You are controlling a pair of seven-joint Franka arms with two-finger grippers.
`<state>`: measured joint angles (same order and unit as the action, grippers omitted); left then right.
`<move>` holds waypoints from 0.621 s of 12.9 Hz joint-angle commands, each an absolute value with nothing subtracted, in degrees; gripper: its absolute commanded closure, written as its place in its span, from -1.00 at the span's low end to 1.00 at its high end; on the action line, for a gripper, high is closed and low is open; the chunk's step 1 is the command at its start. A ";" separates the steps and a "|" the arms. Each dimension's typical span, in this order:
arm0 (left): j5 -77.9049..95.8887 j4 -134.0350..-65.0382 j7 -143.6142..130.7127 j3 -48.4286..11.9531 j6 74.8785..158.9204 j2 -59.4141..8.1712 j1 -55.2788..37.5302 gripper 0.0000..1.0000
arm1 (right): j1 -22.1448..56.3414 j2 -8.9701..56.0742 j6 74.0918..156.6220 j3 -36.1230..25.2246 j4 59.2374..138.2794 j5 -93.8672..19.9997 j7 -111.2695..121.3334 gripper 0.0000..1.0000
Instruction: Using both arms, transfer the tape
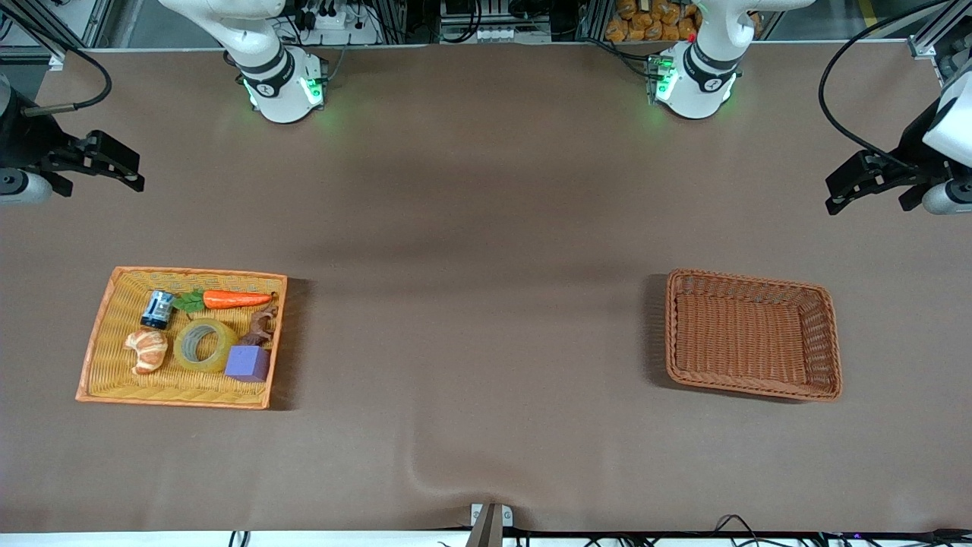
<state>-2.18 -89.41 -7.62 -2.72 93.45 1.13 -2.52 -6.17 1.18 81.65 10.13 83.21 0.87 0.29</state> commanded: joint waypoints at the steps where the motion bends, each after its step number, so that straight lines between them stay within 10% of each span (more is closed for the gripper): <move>1: -2.02 -88.68 -5.98 -2.72 92.46 1.14 -2.55 -1.00 | -5.98 0.88 81.47 10.37 83.14 1.49 0.00 -1.00; 8: -0.79 -88.68 -5.27 -2.37 92.37 1.05 -1.85 -1.00 | -6.24 1.05 82.35 10.20 83.23 1.58 0.00 -1.00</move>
<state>-2.18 -89.41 -6.90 -2.46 93.44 1.13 -2.28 -6.17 1.18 81.92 10.15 83.21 0.92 0.29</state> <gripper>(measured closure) 0.000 0.000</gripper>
